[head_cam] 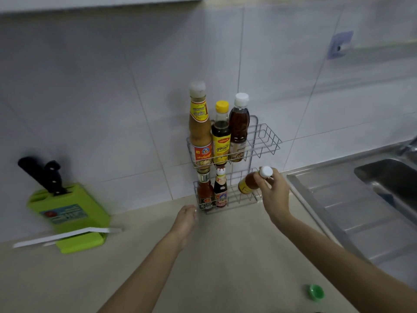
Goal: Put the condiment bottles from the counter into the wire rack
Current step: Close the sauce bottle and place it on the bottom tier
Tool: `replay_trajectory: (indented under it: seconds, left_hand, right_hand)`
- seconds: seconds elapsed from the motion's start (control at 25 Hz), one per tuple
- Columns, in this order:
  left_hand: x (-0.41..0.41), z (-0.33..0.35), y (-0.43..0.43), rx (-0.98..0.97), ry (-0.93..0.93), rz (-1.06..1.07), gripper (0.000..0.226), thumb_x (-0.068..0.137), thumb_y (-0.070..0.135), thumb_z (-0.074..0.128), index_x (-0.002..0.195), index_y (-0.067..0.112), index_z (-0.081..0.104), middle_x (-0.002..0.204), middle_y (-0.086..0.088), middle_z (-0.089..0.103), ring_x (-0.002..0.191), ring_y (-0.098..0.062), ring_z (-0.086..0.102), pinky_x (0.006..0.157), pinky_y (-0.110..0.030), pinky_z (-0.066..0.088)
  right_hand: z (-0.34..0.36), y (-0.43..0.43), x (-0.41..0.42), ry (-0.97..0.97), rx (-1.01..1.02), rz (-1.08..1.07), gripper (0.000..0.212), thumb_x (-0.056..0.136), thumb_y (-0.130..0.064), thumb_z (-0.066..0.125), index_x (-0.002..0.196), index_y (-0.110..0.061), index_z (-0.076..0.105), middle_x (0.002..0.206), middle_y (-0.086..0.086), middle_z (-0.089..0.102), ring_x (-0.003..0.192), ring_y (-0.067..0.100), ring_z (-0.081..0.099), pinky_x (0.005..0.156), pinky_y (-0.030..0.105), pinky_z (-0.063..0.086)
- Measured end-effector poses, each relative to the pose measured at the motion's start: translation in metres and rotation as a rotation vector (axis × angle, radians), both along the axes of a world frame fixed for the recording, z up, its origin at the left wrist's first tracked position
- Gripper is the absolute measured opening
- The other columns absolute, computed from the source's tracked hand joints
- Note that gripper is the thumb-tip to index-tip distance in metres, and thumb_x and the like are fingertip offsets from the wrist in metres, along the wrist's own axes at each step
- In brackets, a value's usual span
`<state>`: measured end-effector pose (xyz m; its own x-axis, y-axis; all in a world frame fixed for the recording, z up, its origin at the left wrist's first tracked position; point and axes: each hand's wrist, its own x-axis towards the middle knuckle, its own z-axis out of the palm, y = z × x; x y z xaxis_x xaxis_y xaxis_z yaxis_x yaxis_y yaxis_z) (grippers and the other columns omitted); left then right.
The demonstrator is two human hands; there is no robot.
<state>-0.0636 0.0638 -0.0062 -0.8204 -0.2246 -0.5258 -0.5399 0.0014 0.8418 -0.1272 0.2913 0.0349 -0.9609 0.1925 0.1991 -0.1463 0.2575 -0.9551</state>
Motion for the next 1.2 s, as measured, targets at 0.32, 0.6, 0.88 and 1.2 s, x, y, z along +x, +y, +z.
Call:
replay_trajectory:
  seconds: [0.32, 0.6, 0.88, 1.2]
  left_hand:
    - [-0.021, -0.014, 0.005, 0.147, -0.071, 0.026, 0.067, 0.1, 0.054, 0.018, 0.154, 0.014, 0.013, 0.162, -0.003, 0.016, 0.149, -0.02, 0.02, 0.122, -0.045, 0.018]
    - [-0.04, -0.011, -0.005, 0.165, -0.053, 0.01, 0.074, 0.097, 0.06, 0.017, 0.155, 0.015, 0.009, 0.163, -0.004, 0.013, 0.149, -0.019, 0.019, 0.121, -0.045, 0.021]
    - [-0.045, -0.01, 0.003, 0.178, -0.093, -0.067, 0.077, 0.095, 0.064, 0.007, 0.154, 0.016, 0.017, 0.161, -0.001, 0.022, 0.148, -0.016, 0.022, 0.122, -0.043, 0.011]
    - [-0.039, -0.01, 0.008, 0.171, -0.051, -0.114, 0.072, 0.094, 0.065, 0.007, 0.155, 0.028, 0.01, 0.162, 0.006, 0.017, 0.149, -0.015, 0.017, 0.121, -0.044, 0.012]
  right_hand:
    - [-0.027, -0.018, -0.036, -0.012, 0.066, 0.049, 0.015, 0.087, -0.016, 0.066, 0.101, -0.011, 0.062, 0.097, 0.006, 0.064, 0.094, 0.019, 0.059, 0.081, 0.025, 0.047]
    - [-0.044, -0.026, -0.064, -0.049, 0.276, 0.037, 0.024, 0.086, -0.028, 0.067, 0.099, -0.009, 0.06, 0.092, 0.007, 0.07, 0.09, 0.023, 0.066, 0.075, 0.039, 0.053]
    - [-0.05, -0.036, -0.078, -0.028, 0.461, 0.183, 0.028, 0.085, -0.034, 0.068, 0.097, -0.01, 0.062, 0.095, 0.01, 0.071, 0.087, 0.023, 0.065, 0.069, 0.036, 0.051]
    - [-0.059, -0.034, -0.076, -0.074, 0.409, 0.182, 0.036, 0.085, -0.034, 0.067, 0.109, -0.008, 0.06, 0.105, 0.009, 0.066, 0.096, 0.024, 0.063, 0.079, 0.04, 0.054]
